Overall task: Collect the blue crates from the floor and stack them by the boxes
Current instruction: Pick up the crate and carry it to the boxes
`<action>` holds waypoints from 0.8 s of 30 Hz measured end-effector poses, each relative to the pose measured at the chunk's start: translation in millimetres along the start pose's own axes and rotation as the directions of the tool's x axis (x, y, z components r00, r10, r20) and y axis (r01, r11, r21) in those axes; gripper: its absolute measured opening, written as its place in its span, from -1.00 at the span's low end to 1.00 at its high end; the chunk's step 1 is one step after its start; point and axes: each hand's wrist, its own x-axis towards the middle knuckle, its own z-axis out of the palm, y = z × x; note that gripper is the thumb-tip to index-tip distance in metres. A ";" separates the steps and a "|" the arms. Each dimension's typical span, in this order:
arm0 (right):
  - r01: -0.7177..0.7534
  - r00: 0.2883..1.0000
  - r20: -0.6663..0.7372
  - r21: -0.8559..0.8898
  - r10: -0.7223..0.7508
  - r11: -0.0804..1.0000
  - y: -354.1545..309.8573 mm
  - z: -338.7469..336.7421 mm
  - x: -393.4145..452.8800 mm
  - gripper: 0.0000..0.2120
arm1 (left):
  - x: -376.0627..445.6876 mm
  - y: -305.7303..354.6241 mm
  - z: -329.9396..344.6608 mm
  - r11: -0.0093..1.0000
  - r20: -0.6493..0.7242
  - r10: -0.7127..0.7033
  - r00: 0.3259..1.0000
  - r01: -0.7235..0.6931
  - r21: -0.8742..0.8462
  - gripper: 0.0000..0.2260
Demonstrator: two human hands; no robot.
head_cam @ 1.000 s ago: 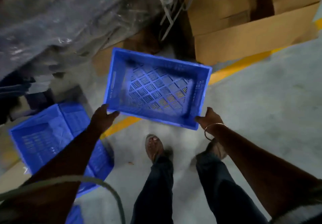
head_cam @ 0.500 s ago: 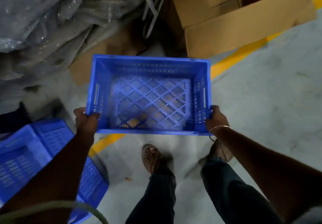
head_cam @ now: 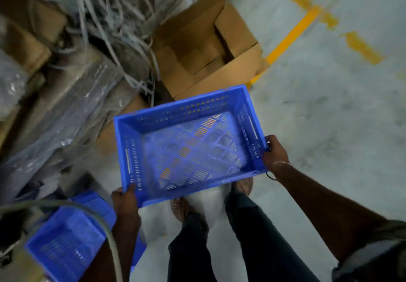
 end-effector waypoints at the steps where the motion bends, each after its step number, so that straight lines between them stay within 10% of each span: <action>1: 0.015 0.999 -0.038 0.047 -0.013 0.999 -4.0 -30.7 -5.8 -0.73 | -22.7 20.2 5.9 1.000 0.000 0.012 1.000 -0.012 -0.005 -0.79; 13: 0.374 0.867 -0.465 0.368 -0.180 0.851 -57.9 -399.5 -65.3 -0.62 | -259.0 288.8 140.2 0.891 0.414 0.408 0.814 -0.454 0.015 -0.80; 24: 0.403 0.727 -0.684 0.352 -0.061 0.845 -37.1 -614.7 -29.5 -0.45 | -448.4 472.0 304.6 0.470 0.530 0.739 0.416 -0.882 0.038 -0.81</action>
